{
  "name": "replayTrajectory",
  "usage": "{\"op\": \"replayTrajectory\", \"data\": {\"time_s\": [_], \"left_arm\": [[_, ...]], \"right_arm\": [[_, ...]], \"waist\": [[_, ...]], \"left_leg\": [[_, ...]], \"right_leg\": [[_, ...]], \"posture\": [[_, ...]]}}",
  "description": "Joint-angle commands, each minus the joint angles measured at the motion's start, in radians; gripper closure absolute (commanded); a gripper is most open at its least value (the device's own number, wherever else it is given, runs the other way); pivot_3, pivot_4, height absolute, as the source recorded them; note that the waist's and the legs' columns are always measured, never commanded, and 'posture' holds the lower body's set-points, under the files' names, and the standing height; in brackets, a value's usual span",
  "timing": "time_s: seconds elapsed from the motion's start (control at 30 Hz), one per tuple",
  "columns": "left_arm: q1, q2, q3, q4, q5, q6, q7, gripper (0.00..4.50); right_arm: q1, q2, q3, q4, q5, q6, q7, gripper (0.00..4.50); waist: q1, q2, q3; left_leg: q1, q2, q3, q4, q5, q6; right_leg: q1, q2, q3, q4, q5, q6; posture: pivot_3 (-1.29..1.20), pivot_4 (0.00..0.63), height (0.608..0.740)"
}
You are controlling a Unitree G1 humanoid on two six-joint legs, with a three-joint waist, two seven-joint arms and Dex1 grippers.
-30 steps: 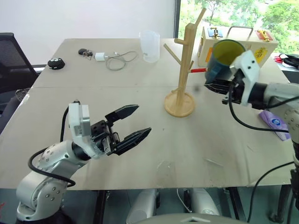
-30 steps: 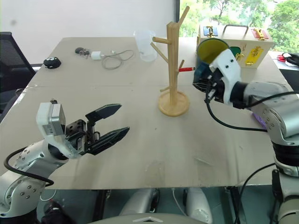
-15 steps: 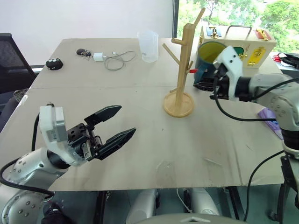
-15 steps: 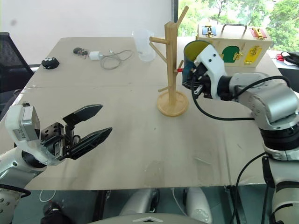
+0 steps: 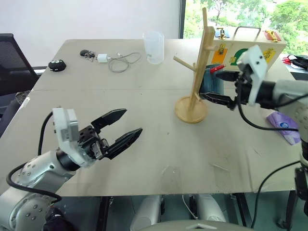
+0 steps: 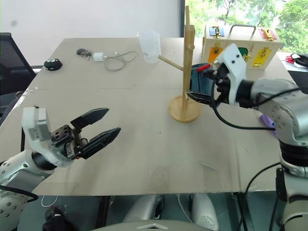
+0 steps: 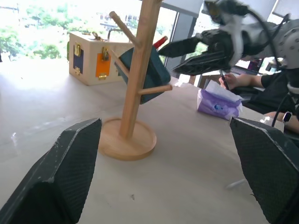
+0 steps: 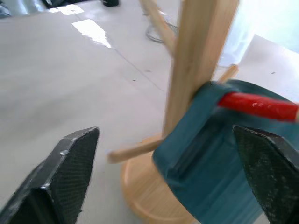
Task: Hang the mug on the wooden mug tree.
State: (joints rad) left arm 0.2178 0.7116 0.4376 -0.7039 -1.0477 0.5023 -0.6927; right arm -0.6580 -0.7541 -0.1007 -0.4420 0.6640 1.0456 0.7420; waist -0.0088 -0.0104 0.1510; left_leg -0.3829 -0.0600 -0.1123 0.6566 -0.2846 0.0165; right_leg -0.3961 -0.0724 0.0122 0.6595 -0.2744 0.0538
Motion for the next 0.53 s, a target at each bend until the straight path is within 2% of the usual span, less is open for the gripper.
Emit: {"op": "replayTrajectory", "data": {"time_s": [0.03, 0.1, 0.23, 0.33, 0.53], "left_arm": [[0.000, 0.021, -0.049, -0.002, 0.052, 0.024, 0.010, 0.00], [0.001, 0.030, -0.067, 0.008, 0.070, 0.037, 0.000, 0.00], [0.031, 0.043, -0.077, 0.035, 0.096, 0.055, -0.031, 0.00], [0.058, 0.020, -0.085, 0.091, 0.164, 0.032, -0.026, 0.00], [0.061, 0.005, -0.124, 0.141, 0.301, 0.003, -0.009, 0.00]], "right_arm": [[0.064, -0.030, -0.121, -0.094, 0.085, 0.001, 0.017, 0.03], [0.144, -0.050, -0.182, -0.124, 0.098, -0.025, 0.026, 0.03], [0.416, -0.084, -0.312, -0.170, 0.067, -0.116, 0.071, 0.03], [0.714, -0.071, -0.366, -0.150, -0.060, -0.294, 0.135, 0.03], [0.934, 0.025, -0.378, -0.103, -0.135, -0.499, 0.138, 0.03]], "waist": [[-0.002, 0.000, 0.000], [-0.002, 0.000, 0.000], [0.010, -0.001, -0.001], [0.023, -0.002, -0.001], [0.017, -0.001, -0.001]], "left_leg": [[0.000, 0.000, 0.000, 0.000, 0.000, 0.000], [0.000, 0.000, 0.001, 0.000, 0.000, 0.000], [0.000, 0.000, 0.001, -0.001, 0.000, 0.000], [0.001, 0.000, 0.002, -0.002, 0.000, 0.000], [0.006, 0.001, 0.006, -0.002, 0.000, 0.001]], "right_leg": [[0.000, 0.000, 0.000, 0.000, 0.000, 0.000], [0.000, 0.000, 0.001, 0.000, 0.000, 0.000], [0.000, 0.000, 0.001, -0.001, 0.000, 0.000], [0.001, 0.000, 0.001, -0.001, 0.000, 0.000], [0.003, 0.001, 0.004, 0.001, 0.000, 0.000]], "posture": [[0.00, 0.150, 0.740], [0.00, 0.150, 0.740], [0.00, 0.150, 0.740], [0.00, 0.150, 0.740], [0.00, 0.150, 0.740]]}}
